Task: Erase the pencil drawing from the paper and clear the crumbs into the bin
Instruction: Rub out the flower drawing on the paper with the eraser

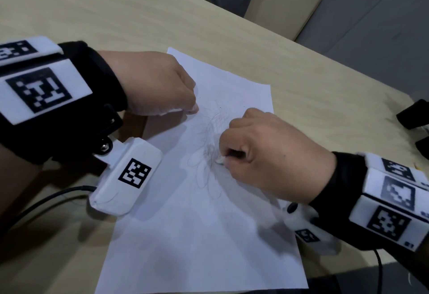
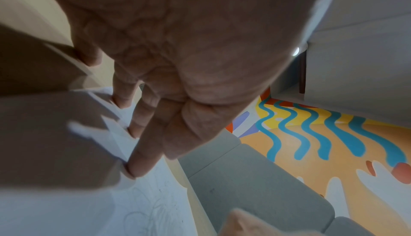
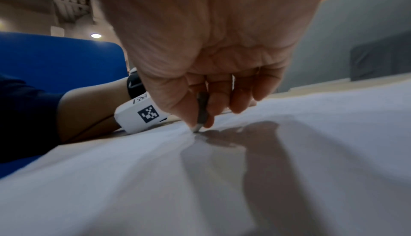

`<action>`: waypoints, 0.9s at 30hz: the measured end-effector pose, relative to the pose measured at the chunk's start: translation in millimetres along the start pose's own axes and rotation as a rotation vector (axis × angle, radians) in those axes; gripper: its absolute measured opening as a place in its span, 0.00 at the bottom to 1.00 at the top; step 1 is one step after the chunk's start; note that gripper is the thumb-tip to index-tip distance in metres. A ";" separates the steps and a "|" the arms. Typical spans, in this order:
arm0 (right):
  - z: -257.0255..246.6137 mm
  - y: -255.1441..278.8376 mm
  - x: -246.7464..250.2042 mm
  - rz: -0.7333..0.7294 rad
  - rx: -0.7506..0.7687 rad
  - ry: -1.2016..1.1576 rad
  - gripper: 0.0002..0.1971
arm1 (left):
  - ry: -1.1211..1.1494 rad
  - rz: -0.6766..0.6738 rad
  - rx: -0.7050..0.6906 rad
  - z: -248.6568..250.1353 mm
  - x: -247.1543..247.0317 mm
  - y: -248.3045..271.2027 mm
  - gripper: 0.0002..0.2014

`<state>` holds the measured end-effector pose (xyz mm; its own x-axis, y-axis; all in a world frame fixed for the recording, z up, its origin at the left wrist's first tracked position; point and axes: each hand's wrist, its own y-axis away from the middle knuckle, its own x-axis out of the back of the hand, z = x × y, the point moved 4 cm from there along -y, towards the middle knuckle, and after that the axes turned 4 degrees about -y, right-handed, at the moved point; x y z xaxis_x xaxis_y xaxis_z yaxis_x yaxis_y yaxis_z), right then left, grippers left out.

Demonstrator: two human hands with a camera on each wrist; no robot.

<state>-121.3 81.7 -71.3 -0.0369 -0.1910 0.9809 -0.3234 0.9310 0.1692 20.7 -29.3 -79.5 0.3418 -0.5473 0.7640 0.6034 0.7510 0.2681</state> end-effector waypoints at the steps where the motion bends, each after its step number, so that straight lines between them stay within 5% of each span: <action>1: 0.9 -0.6 0.3 0.005 -0.003 0.008 0.05 | -0.001 0.000 -0.002 -0.2 -0.2 -0.1 0.15; 8: -1.1 -1.1 1.0 0.011 -0.004 0.007 0.06 | -0.014 0.010 0.005 0.8 0.3 -0.7 0.21; 11: -6.8 -0.1 -3.7 -0.020 0.038 -0.039 0.06 | 0.000 0.004 0.002 -1.6 0.1 -0.9 0.11; 18: -9.0 -1.1 -3.1 -0.007 0.055 -0.041 0.05 | -0.002 0.011 0.002 0.9 0.5 0.8 0.18; 27: -11.3 -0.1 -4.9 -0.008 0.057 -0.024 0.05 | -0.009 0.001 -0.020 3.8 1.4 3.5 0.11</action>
<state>-110.4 86.0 -75.1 -0.0562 -0.2067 0.9768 -0.3769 0.9103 0.1709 20.6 -26.1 -75.3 0.3359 -0.5433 0.7694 0.6172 0.7440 0.2560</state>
